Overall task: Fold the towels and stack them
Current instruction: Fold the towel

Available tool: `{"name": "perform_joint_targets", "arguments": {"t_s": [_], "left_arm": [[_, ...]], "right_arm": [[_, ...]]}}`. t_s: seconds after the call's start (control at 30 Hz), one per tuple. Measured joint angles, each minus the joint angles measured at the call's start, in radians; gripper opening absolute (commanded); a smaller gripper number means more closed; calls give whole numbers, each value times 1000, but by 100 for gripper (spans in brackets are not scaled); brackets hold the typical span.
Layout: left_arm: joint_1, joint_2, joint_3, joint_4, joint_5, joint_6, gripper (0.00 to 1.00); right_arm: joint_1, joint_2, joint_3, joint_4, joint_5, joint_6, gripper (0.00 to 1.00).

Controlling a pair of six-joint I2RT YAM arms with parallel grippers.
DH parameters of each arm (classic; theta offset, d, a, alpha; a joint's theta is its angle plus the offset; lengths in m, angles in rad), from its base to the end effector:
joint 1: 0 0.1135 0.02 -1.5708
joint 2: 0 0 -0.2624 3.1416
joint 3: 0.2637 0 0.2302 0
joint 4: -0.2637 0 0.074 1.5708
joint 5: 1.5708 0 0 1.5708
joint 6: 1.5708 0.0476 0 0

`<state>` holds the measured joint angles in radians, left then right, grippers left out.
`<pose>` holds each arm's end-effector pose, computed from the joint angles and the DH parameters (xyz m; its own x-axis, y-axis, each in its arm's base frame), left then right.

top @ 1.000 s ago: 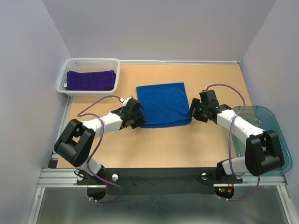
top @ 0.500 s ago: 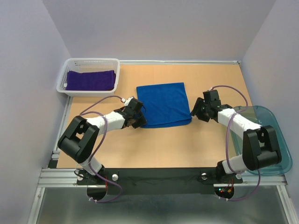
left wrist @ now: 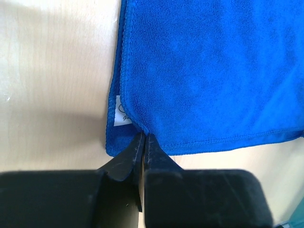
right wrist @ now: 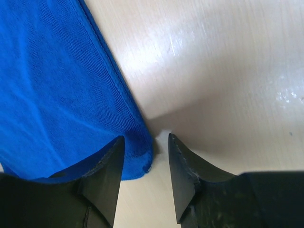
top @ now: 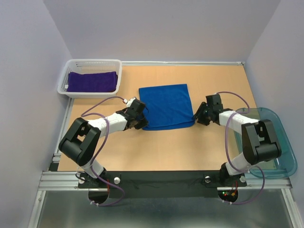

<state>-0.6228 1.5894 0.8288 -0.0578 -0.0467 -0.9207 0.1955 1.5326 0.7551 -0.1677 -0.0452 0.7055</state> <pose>0.2533 -0.1792 0.1774 -0.8021 -0.4029 -0.4408 -0.1350 0.8413 -0.5234 0.2759 0.0568 0.1640 -0.7480 0.5122 -0.4220 0.3481 0.8442 0.4076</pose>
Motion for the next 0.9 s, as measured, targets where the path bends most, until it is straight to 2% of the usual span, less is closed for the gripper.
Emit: {"name": "perform_joint_targets", "arguments": {"t_s": [0.27, 0.47, 0.53, 0.63, 0.9], "left_arm": [[0, -1, 5, -12, -6, 7, 2], [0, -1, 16, -21, -11, 19, 1], [0, -1, 19, -22, -14, 22, 1], [0, -1, 29, -31, -21, 27, 0], [0, -1, 97, -89, -62, 56, 0]], "right_arm": [[-8, 29, -14, 93, -16, 32, 33], [-12, 33, -18, 101, -20, 35, 17], [-12, 33, -18, 100, -20, 32, 9], [-12, 27, -18, 97, -19, 21, 3], [-12, -26, -6, 68, -15, -25, 0]]}}
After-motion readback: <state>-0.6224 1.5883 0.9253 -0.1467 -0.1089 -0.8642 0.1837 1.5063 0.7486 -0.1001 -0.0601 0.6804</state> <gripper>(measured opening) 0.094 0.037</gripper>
